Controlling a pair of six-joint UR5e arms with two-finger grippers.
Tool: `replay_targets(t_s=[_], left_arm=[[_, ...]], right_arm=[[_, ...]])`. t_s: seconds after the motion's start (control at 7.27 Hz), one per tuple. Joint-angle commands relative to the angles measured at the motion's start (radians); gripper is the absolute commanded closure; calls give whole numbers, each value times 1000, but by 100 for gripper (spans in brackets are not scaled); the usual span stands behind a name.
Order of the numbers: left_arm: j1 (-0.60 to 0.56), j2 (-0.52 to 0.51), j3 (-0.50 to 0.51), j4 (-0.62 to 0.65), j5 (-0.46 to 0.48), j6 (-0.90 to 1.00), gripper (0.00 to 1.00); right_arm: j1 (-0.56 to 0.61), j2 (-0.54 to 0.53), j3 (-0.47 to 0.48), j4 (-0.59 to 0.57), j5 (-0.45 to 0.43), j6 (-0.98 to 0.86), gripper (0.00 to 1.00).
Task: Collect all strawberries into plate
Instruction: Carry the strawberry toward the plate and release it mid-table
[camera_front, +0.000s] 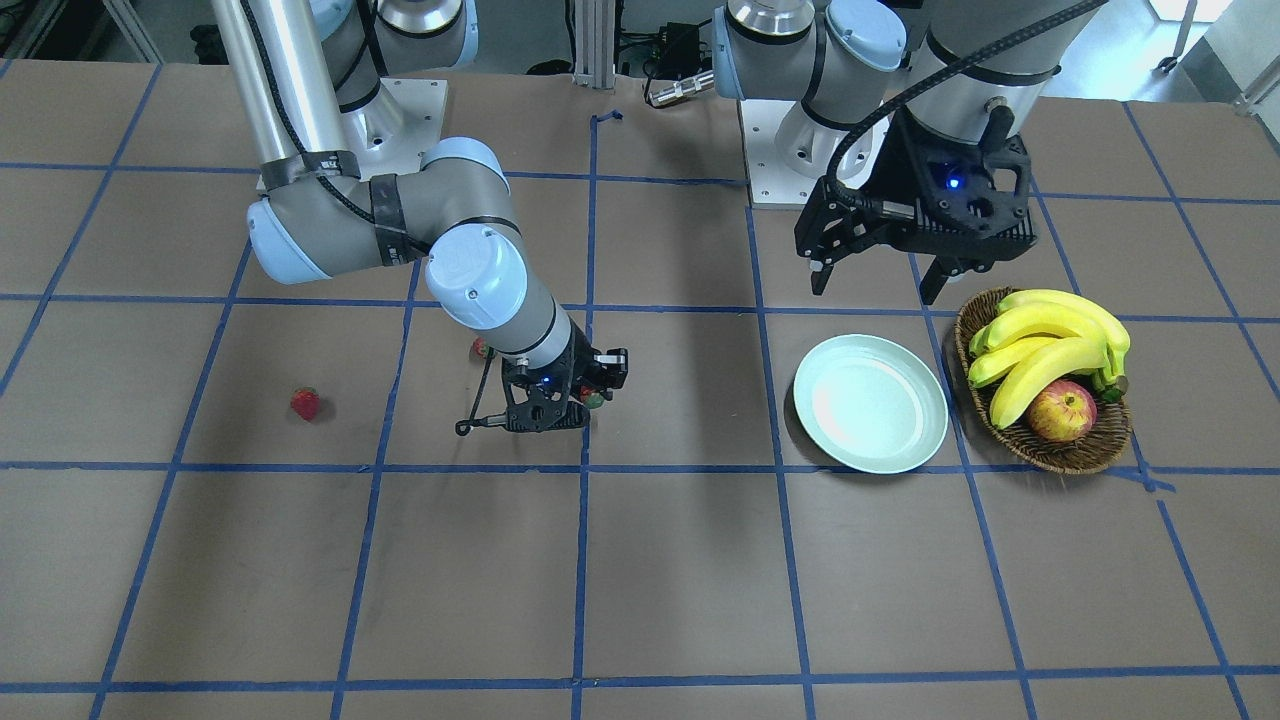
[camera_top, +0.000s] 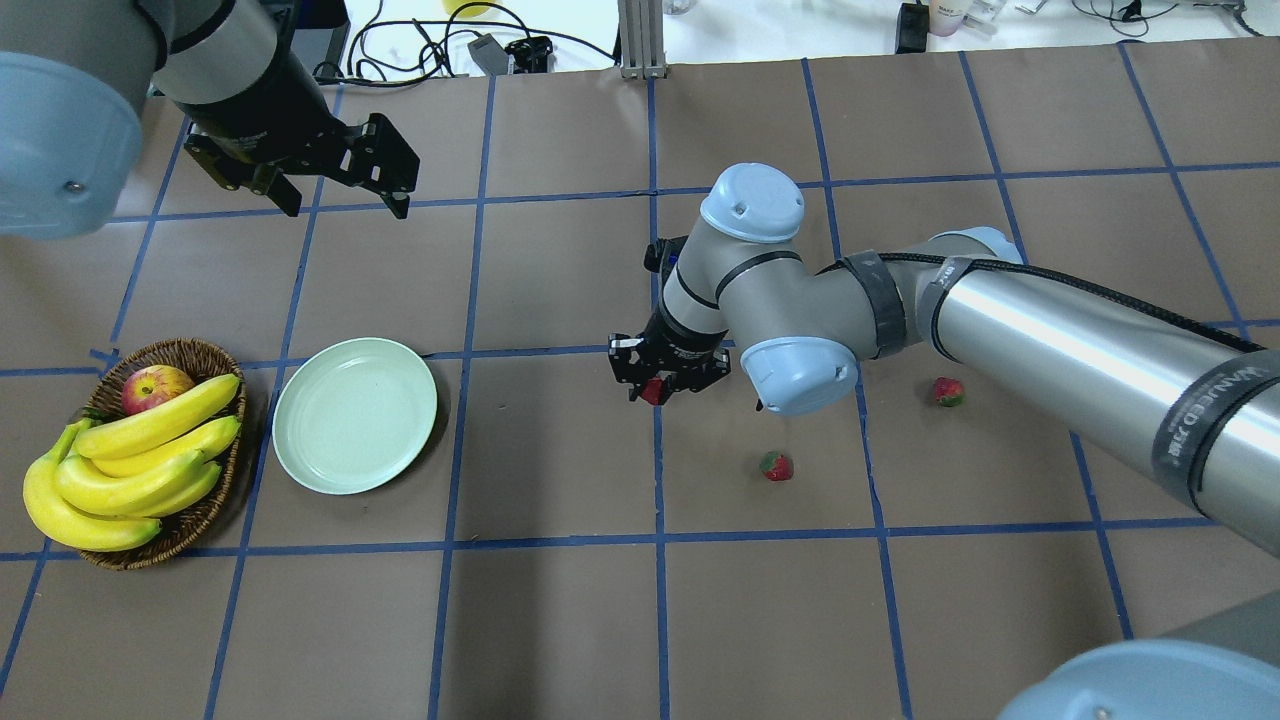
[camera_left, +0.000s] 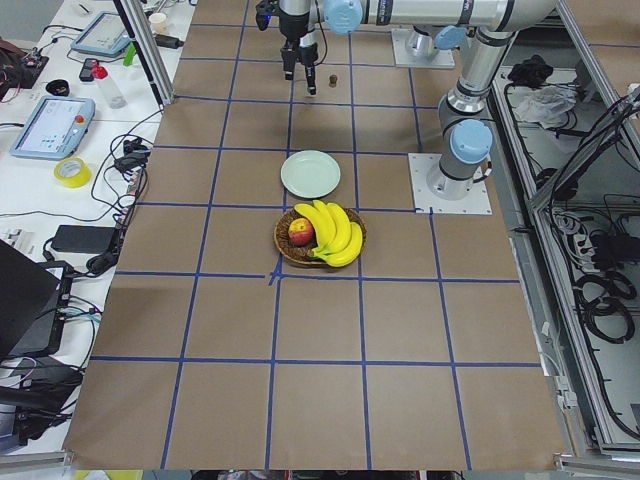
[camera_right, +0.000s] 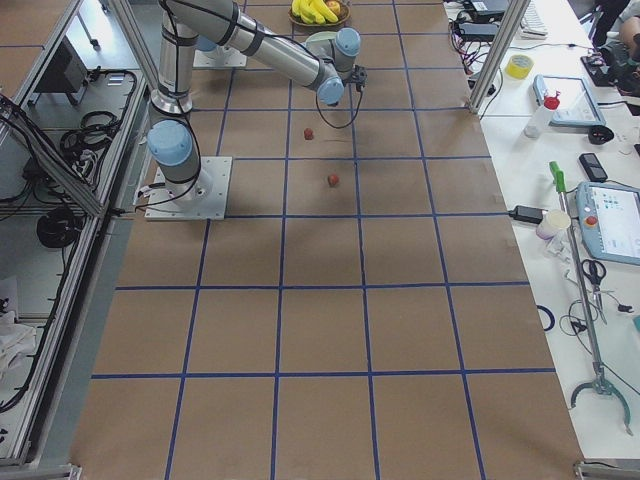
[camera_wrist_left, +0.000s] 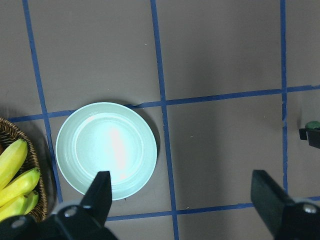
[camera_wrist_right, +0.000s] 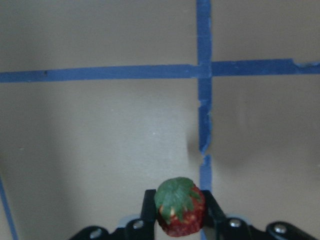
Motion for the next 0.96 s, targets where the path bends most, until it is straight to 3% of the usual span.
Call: replay_targets(t_s=[0.0,0.28,0.41,0.55,0.83], left_arm=[[66,9,-4,-1,-2,2,0],[71,6,-8,-2,-8,-17,0],[71,1,-10,-2,-8,-17,0],[71,7,-10,-10,-5,-17,0],[71,3,-11,-5,-8,-18,0]], right_arm=[[55,45,-10,-142,116,53,100],[80,68,-16,-160,110,56,99],[83,68,-15,-165,98,56,66],[83,62,-13,-165,92,58,1],[83,51,-15,-157,54,59,0]])
